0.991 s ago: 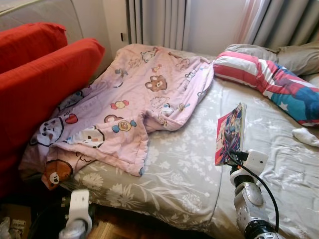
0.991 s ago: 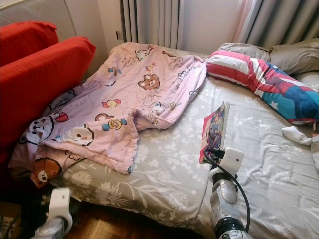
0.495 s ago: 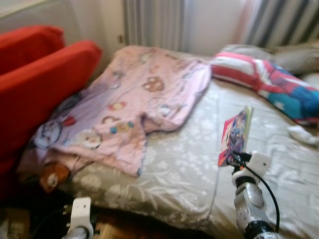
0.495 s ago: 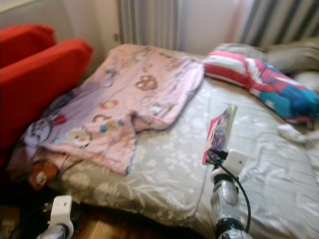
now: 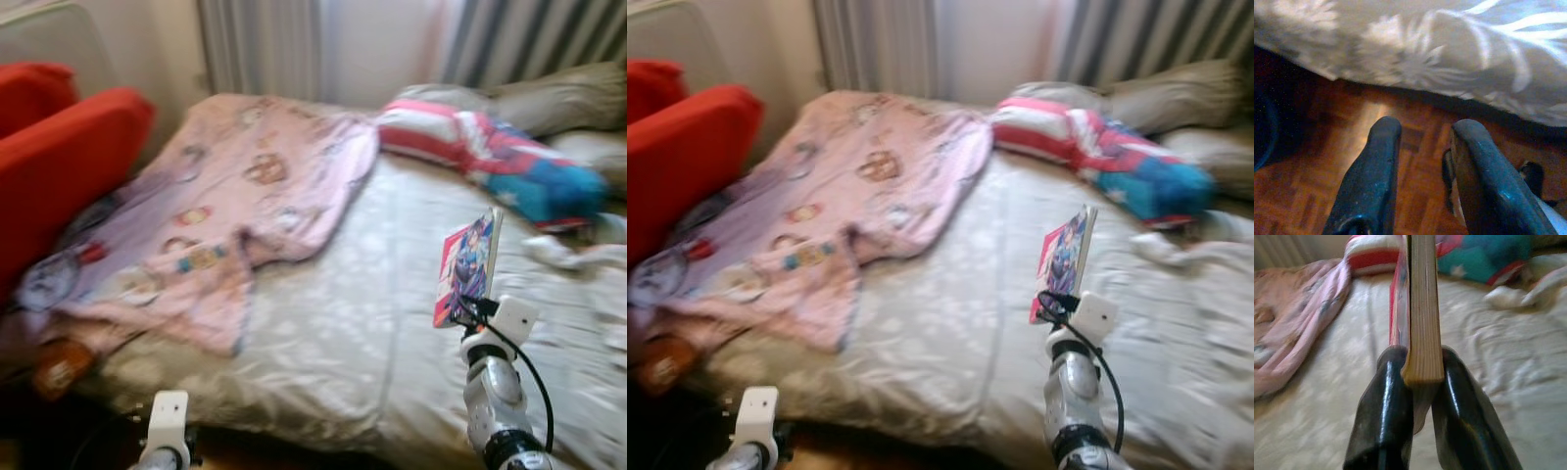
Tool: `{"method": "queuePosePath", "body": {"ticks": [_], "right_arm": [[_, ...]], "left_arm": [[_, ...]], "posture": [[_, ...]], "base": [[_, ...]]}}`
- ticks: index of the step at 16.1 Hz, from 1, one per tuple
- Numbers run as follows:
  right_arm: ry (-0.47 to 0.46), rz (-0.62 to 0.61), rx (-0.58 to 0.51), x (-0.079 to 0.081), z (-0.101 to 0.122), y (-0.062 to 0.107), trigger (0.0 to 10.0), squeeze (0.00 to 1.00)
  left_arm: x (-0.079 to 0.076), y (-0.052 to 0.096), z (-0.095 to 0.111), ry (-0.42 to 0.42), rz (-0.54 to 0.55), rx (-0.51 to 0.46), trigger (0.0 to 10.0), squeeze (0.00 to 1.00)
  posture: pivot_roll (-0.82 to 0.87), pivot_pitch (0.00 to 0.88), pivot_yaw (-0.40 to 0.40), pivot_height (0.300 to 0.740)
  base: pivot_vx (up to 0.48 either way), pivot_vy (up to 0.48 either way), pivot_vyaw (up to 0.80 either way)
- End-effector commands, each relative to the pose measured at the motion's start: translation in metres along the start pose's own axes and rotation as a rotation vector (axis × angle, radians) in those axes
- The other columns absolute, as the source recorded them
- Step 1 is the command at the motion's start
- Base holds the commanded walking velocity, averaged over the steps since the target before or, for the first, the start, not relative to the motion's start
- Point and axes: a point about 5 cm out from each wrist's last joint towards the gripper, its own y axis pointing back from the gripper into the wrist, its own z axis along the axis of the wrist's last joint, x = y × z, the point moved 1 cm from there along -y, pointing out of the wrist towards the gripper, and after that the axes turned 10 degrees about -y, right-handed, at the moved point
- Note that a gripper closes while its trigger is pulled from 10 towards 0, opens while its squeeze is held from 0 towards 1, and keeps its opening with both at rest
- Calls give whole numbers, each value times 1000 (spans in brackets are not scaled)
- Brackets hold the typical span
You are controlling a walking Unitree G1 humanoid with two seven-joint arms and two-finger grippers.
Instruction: Clean up the room
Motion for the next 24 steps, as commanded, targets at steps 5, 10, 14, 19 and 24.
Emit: {"method": "queuePosePath", "body": {"ticks": [5,10,14,19,24], "right_arm": [[13,-6,-39,0,8,-3,10000,0],[40,9,-24,3,7,-3,10000,0],[60,10,-15,3,3,-2,10000,0],[82,-6,-26,1,5,-2,10000,0],[73,-23,-28,0,5,-2,10000,0]], "left_arm": [[-1,1,-4,1,5,21,10000,0],[-1,0,-3,-14,6,15,10000,0],[1,1,-6,-11,16,19,10000,0],[3,1,-5,-1,25,16,10000,0],[6,1,-5,13,44,14,10000,0]], "posture": [[106,0,-27,736],[106,0,-28,736],[111,0,-30,736],[111,0,-31,736],[109,4,-29,736]], "base": [[0,-254,-315],[0,0,0],[0,-98,0],[0,-394,0],[0,-143,-233]]}}
